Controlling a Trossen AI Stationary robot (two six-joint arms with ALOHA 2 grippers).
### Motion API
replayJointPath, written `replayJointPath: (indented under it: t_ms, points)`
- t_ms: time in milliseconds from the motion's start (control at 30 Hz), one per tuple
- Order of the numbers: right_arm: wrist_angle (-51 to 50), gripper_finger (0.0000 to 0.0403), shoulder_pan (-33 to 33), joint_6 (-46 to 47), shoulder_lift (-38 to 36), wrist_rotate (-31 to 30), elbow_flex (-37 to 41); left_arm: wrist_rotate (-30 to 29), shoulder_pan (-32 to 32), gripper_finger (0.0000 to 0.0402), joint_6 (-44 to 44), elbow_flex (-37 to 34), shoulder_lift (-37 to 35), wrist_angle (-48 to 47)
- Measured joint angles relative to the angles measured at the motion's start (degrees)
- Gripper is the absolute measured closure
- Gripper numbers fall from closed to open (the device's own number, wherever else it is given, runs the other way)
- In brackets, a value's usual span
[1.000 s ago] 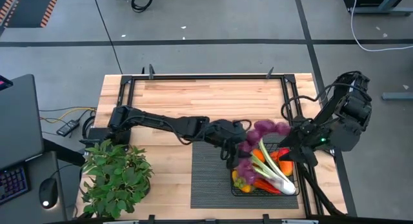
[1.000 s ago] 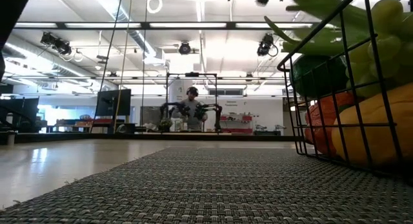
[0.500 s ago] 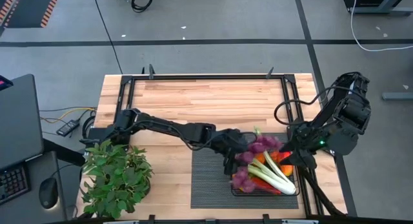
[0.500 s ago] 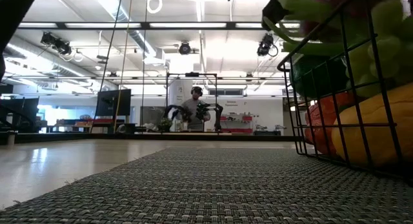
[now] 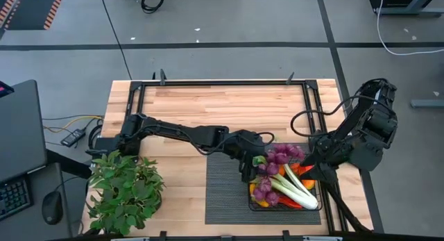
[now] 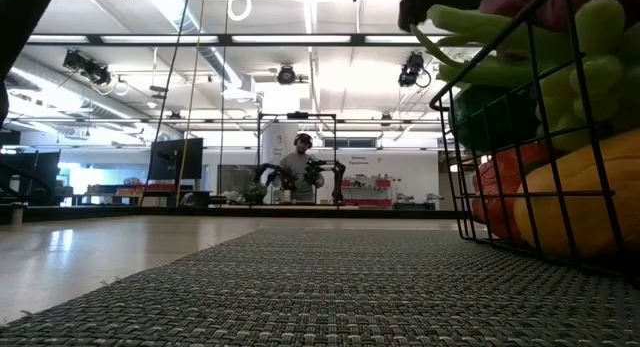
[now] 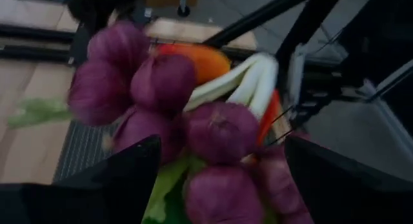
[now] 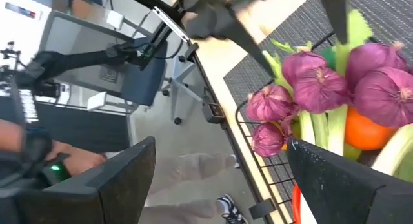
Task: Build produce basket
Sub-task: Return to Home Position
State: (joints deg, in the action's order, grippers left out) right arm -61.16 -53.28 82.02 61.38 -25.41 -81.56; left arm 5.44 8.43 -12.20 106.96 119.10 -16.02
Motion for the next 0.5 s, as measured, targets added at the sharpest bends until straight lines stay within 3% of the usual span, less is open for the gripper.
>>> replayJointPath:
  t_ms: [267,500]
  points:
    - [-3.79,0.0051,0.86,2.27,0.34,0.1,0.02,0.47,-1.47,0.0065,0.93,0.02,-5.03,-13.26]
    - [-11.16,0.0051,5.14,2.67,0.18,-4.82,0.02,0.4,-5.71,0.0065,-1.11,0.02,-10.67,-15.98]
